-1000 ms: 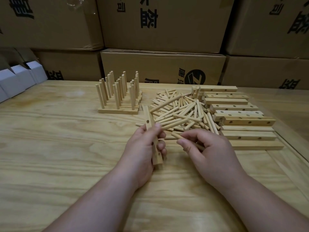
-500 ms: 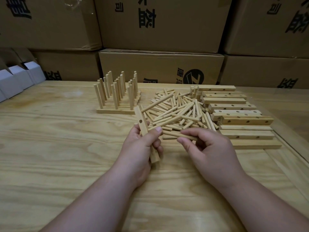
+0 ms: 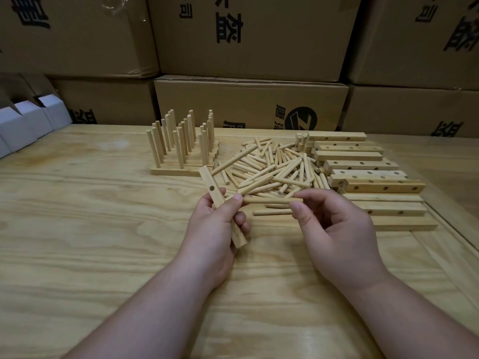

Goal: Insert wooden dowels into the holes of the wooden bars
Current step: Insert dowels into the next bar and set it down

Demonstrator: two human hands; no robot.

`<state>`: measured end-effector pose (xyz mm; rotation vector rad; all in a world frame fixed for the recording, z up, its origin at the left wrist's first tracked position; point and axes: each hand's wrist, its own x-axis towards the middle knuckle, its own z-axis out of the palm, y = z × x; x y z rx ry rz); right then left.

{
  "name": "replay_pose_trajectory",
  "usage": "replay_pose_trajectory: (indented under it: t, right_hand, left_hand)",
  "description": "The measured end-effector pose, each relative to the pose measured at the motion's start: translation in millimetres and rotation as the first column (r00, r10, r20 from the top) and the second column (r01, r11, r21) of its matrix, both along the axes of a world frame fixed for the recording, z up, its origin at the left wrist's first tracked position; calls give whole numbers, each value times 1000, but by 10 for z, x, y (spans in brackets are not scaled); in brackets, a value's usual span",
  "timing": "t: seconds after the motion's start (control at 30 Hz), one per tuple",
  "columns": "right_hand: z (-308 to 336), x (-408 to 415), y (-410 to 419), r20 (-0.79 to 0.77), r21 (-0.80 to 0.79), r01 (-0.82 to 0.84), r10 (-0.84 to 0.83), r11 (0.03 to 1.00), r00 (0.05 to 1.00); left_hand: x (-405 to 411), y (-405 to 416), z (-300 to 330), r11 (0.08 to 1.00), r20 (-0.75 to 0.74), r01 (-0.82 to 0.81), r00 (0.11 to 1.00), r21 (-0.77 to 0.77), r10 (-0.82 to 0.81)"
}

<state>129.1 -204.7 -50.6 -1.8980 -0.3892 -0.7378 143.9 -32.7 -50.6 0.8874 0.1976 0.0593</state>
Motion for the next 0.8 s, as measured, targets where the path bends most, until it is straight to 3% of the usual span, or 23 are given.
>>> replay_pose_trajectory:
  t: [0.33, 0.8]
  right_hand:
    - [0, -15, 4, -27, 84, -68, 71, 994, 997]
    - [42, -77, -32, -129, 48, -277, 281, 960, 951]
  left_hand:
    - [4, 26, 11, 997, -29, 26, 999, -79, -28]
    - [-30, 89, 91, 977, -57, 60, 996, -203, -73]
